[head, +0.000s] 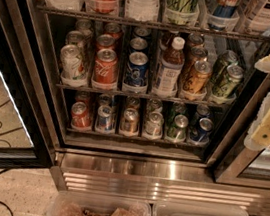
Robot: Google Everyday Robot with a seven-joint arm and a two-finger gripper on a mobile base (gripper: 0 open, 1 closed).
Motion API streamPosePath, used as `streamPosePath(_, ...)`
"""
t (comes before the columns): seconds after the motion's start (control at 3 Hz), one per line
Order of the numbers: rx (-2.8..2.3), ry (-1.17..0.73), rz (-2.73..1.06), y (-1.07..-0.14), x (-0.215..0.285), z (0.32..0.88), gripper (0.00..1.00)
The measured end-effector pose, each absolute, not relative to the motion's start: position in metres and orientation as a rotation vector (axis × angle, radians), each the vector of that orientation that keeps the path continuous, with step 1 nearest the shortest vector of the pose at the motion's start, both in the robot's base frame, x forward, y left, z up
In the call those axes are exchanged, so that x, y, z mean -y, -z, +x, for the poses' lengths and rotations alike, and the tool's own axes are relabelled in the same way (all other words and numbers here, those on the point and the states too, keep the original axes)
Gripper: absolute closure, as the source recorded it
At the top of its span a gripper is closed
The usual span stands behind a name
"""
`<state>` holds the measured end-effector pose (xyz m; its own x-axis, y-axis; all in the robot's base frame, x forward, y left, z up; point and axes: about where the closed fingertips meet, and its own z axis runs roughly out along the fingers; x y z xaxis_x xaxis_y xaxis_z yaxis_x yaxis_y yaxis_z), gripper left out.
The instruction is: Pick blue plastic bottle from middle shelf of fridge
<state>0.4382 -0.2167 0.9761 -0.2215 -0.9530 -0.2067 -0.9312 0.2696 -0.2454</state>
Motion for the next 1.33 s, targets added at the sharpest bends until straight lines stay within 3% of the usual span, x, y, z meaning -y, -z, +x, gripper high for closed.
streamPosePath(1.33,-2.154,0.124,-1.558,-0.988,0.205,0.462,0.00)
